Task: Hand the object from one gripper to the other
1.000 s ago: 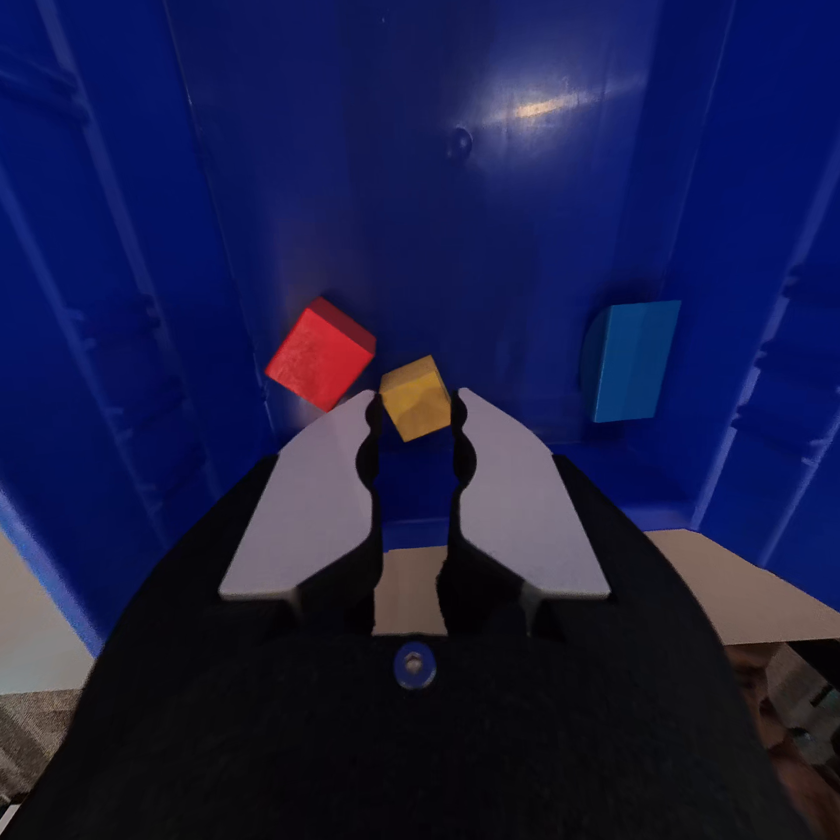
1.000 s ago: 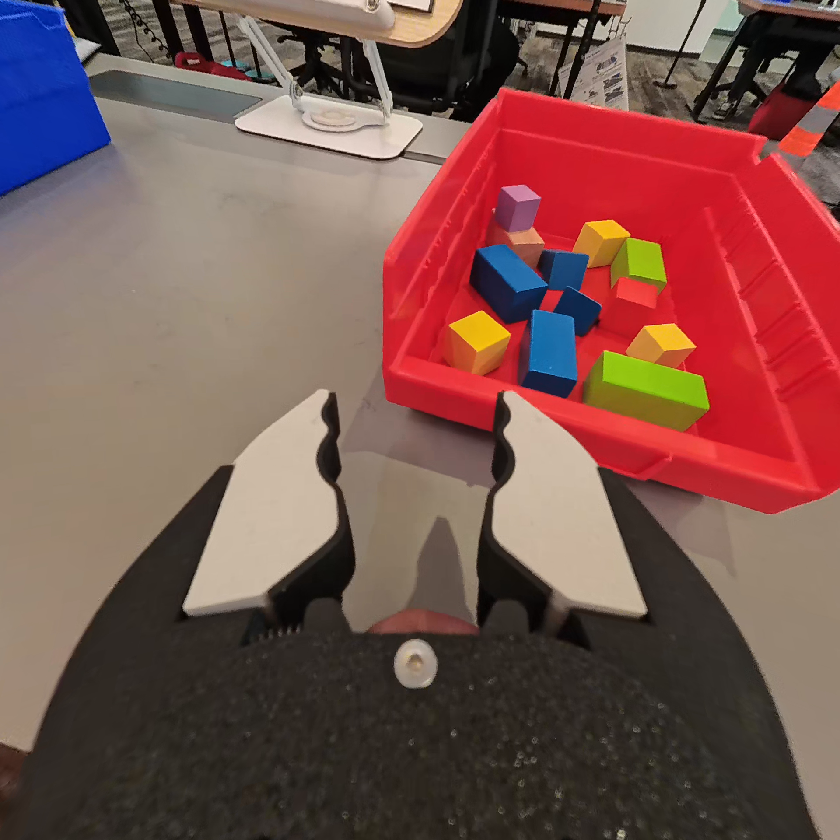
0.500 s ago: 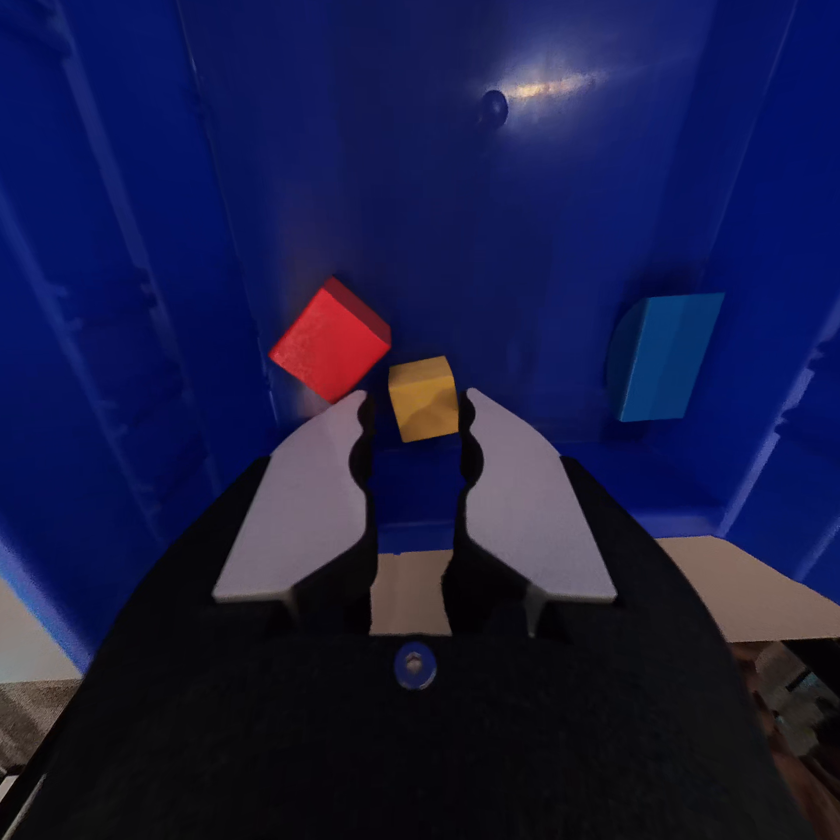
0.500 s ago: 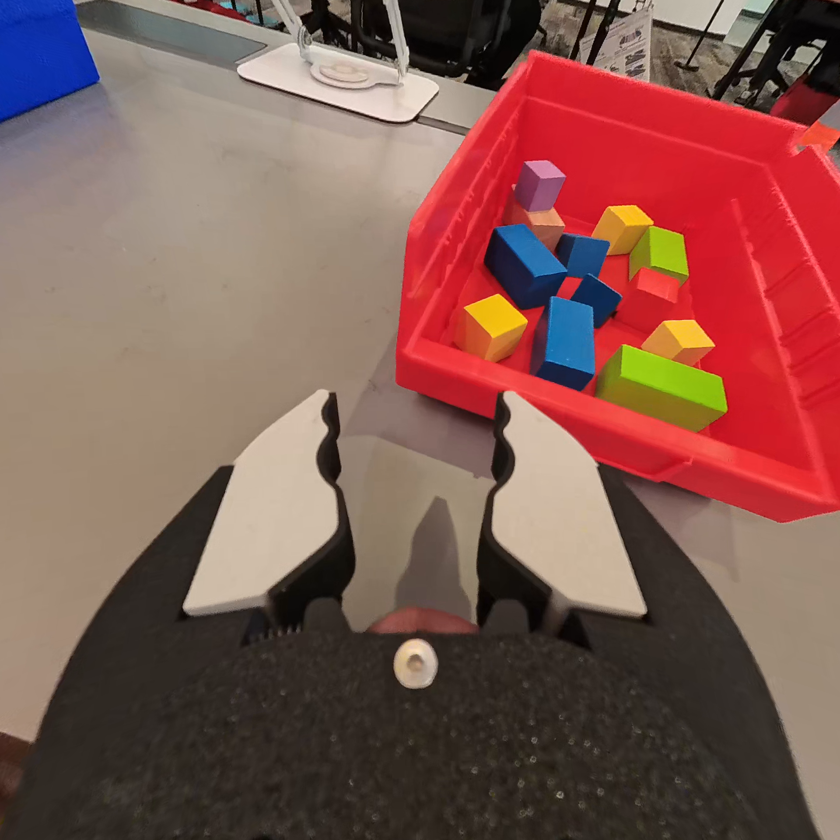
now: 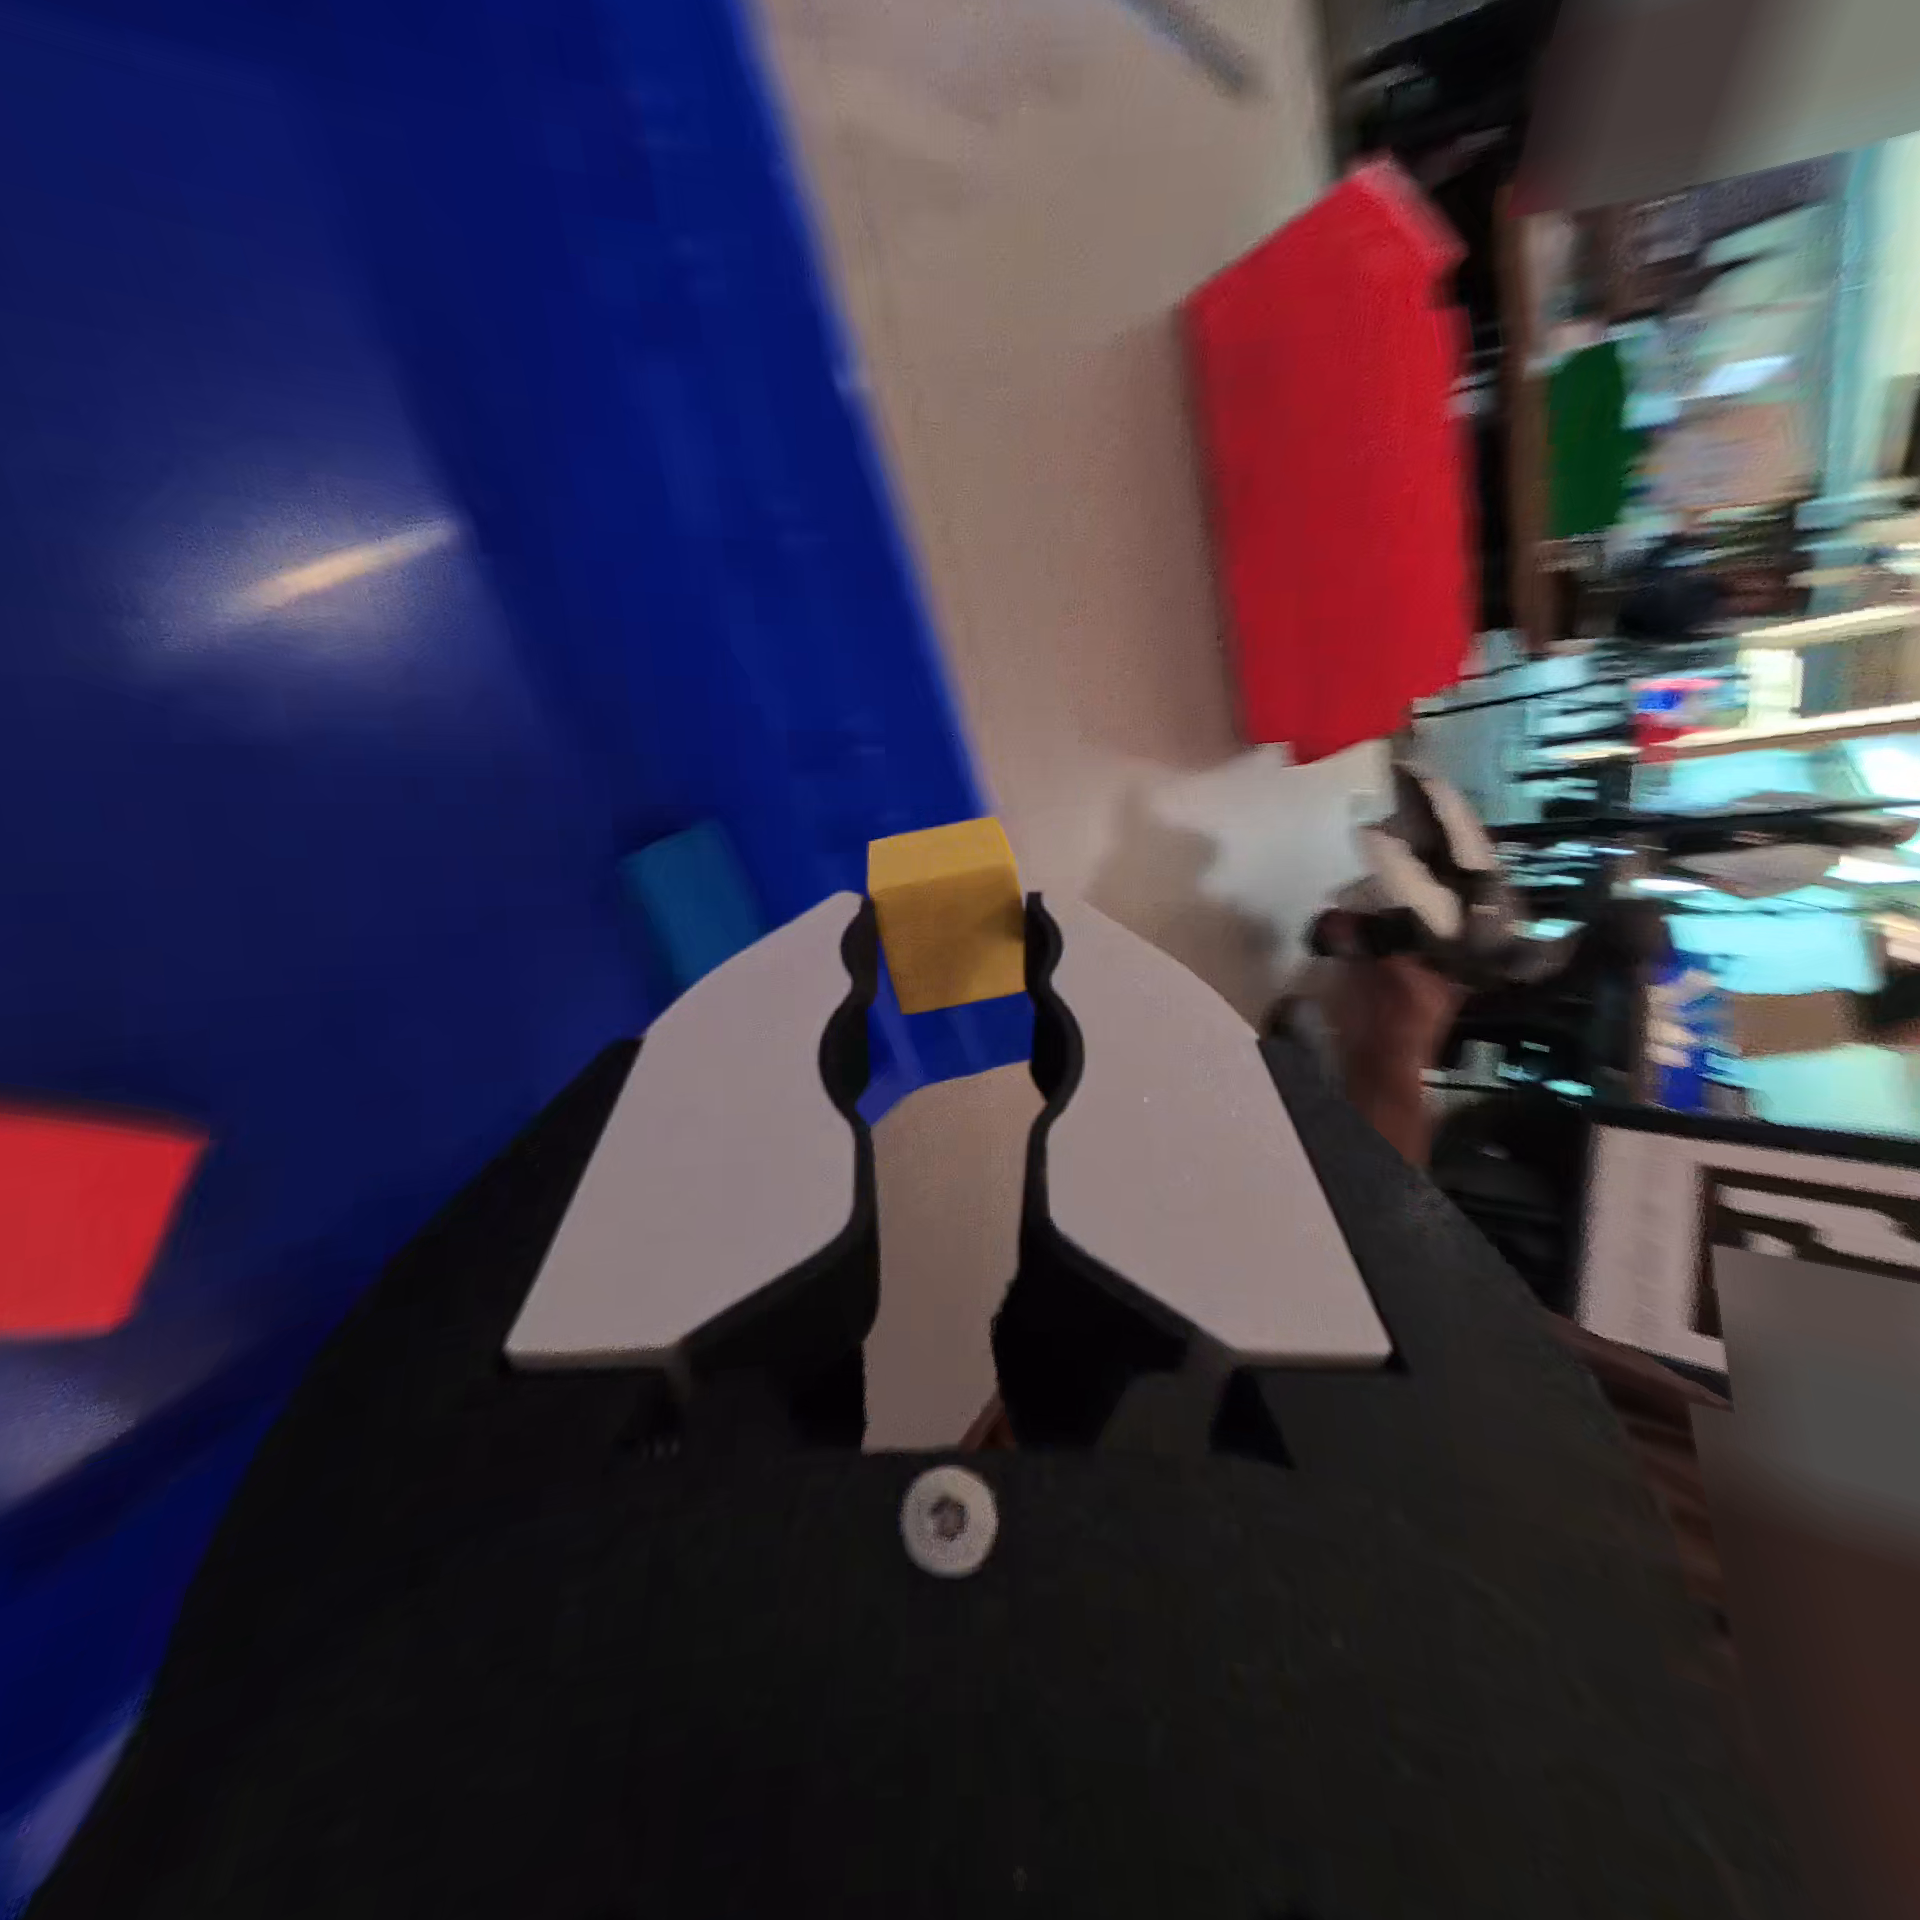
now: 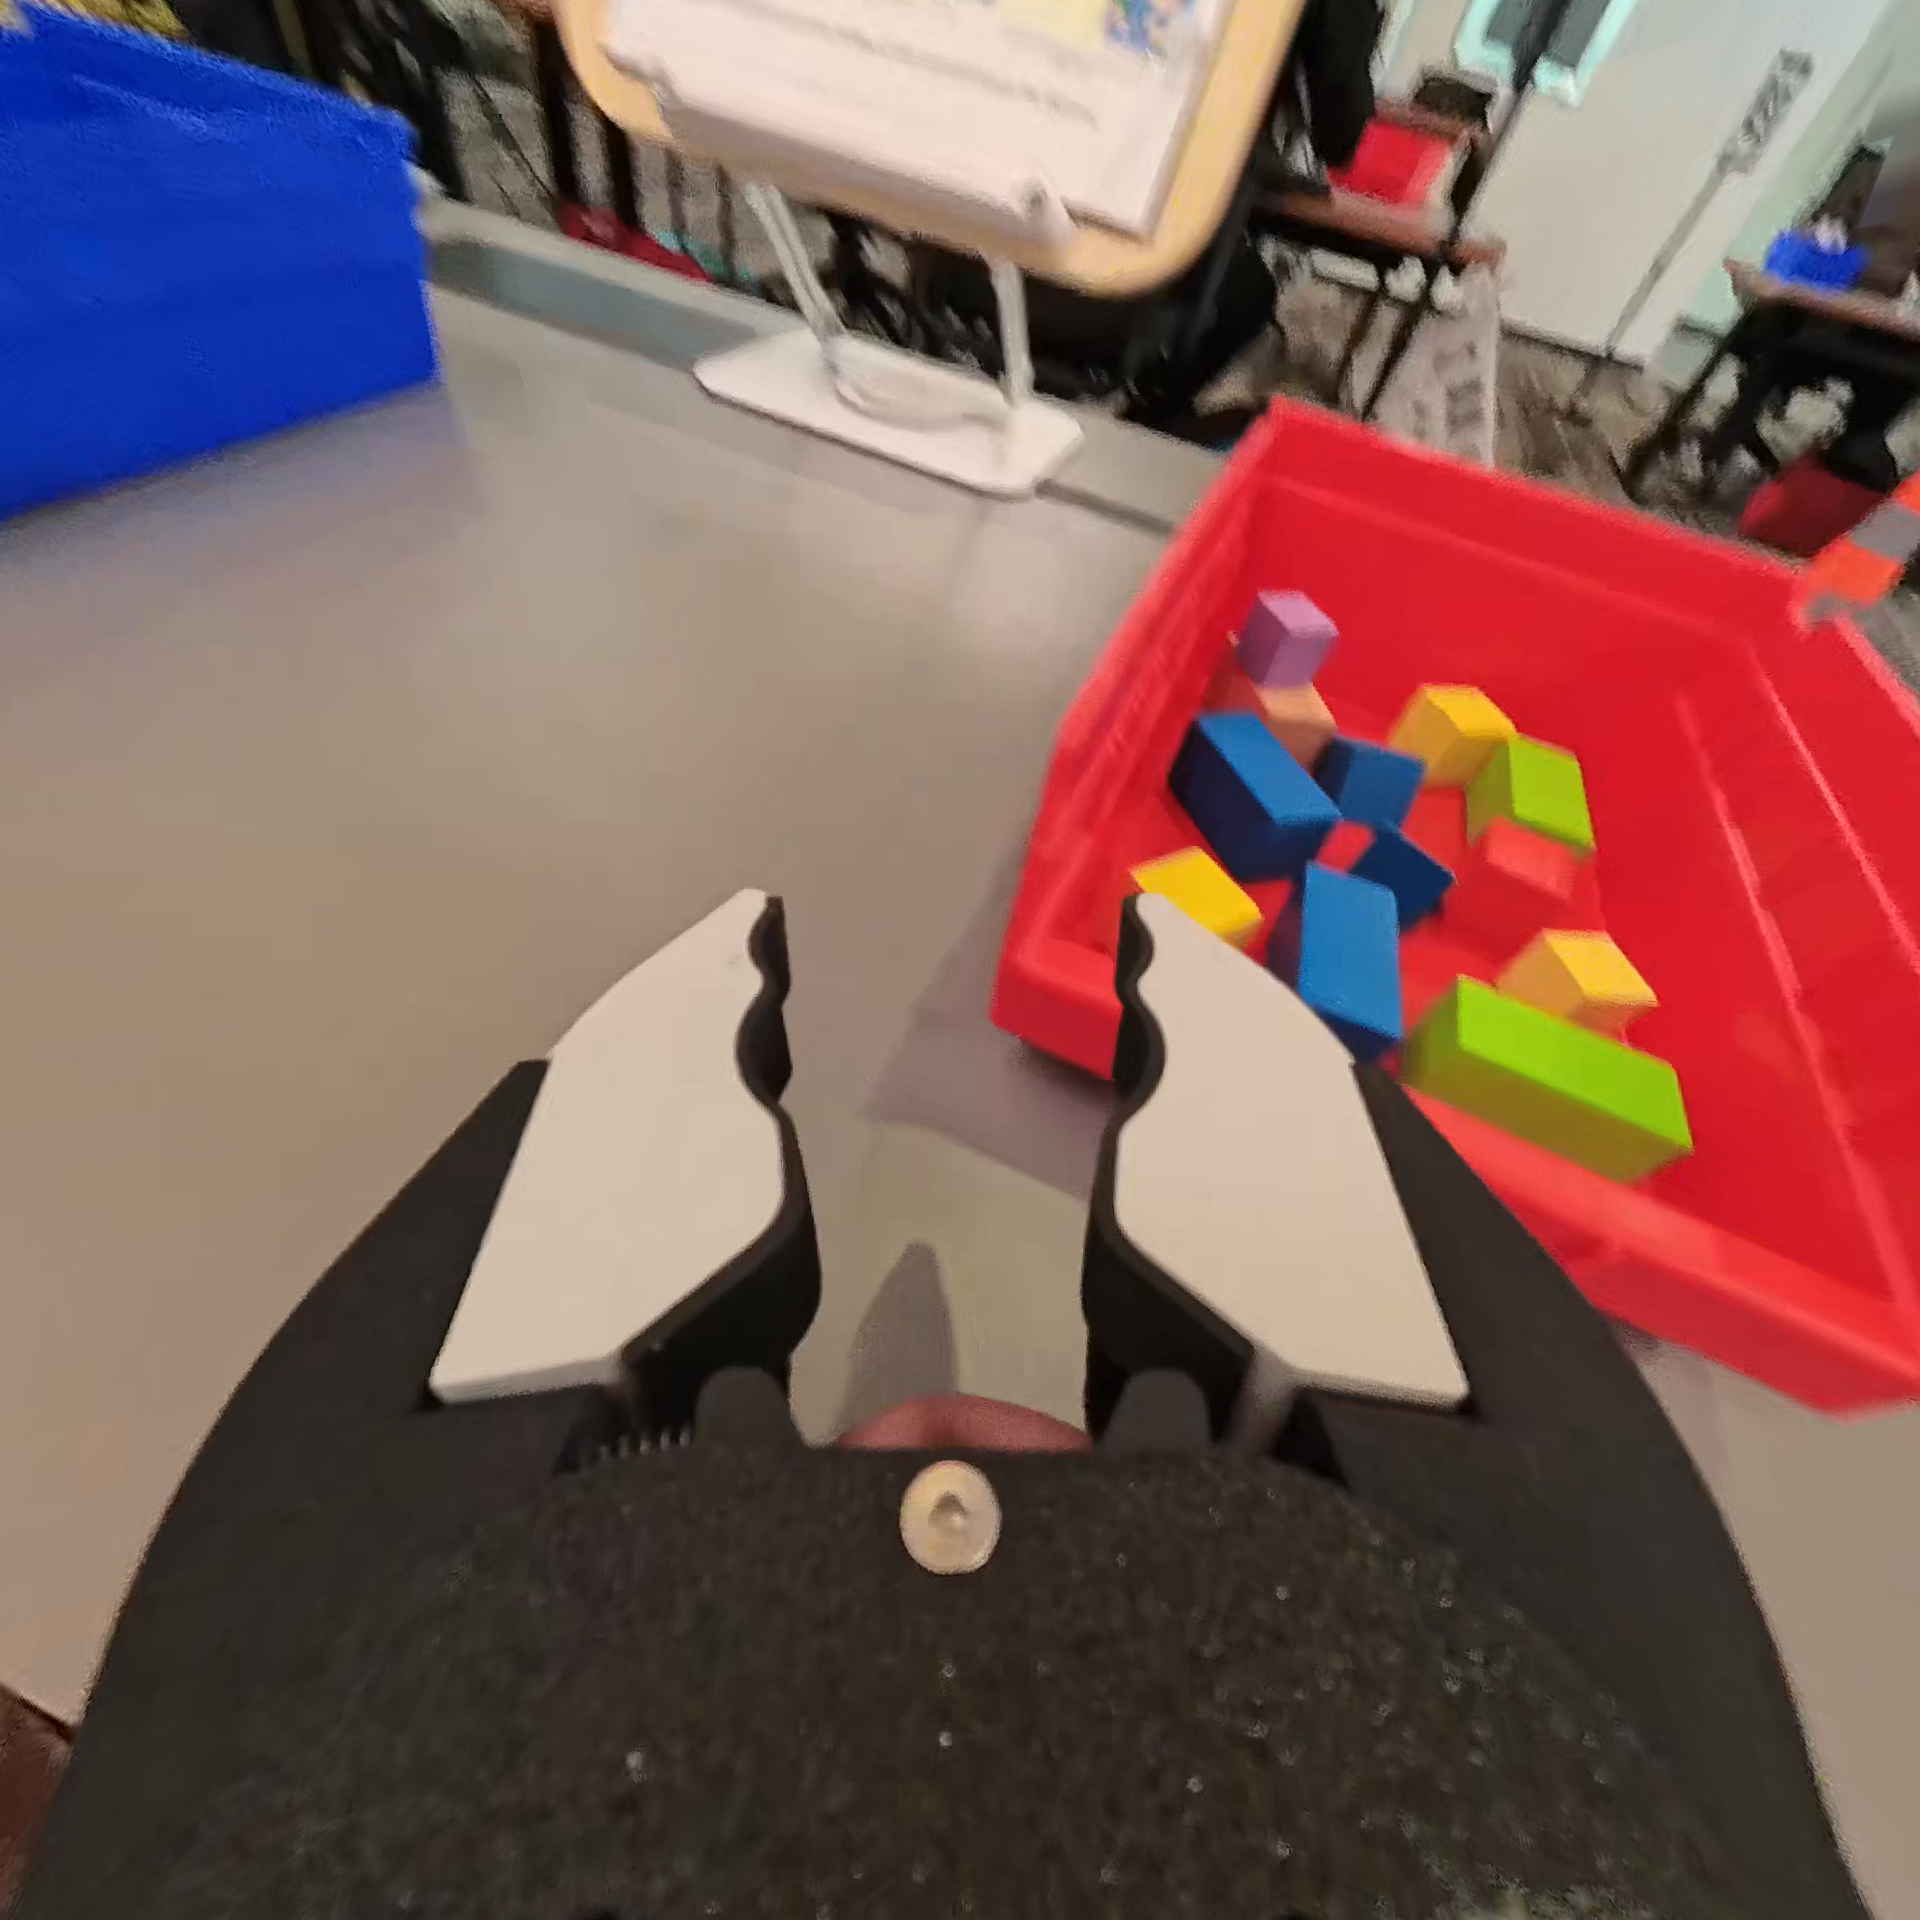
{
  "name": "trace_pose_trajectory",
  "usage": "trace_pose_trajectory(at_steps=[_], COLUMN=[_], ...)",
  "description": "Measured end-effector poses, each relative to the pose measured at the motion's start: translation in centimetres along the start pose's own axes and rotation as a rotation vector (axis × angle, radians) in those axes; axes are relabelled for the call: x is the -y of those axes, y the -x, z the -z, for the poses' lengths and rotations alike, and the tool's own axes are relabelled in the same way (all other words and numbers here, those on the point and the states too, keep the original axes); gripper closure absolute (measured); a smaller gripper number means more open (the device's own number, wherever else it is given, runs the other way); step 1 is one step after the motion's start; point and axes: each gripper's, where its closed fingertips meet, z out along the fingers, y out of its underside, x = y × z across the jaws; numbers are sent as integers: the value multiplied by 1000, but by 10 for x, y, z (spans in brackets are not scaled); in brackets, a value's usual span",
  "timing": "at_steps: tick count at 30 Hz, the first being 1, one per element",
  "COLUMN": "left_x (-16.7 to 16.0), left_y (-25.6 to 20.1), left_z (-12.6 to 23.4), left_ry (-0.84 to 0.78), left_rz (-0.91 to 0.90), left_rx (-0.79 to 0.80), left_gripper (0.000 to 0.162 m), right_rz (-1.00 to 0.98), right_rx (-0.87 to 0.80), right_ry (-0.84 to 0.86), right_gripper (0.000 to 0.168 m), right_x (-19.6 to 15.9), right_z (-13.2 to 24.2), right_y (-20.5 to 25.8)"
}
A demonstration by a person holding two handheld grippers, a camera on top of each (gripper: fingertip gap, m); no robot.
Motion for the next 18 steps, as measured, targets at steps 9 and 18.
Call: trace_pose_trajectory(at_steps=[9, 18], left_x=[-13, -46], left_y=[-136, -166], left_z=[-39, -78], left_ry=[11, 166], left_rz=[-21, 61], left_rx=[-690, -858], left_gripper=[136, 135], right_rz=[39, 239], right_rx=[627, 832], right_ry=[-325, -337], right_gripper=[113, 113], right_x=[119, 168], right_z=[-32, -68], right_y=[144, 221])
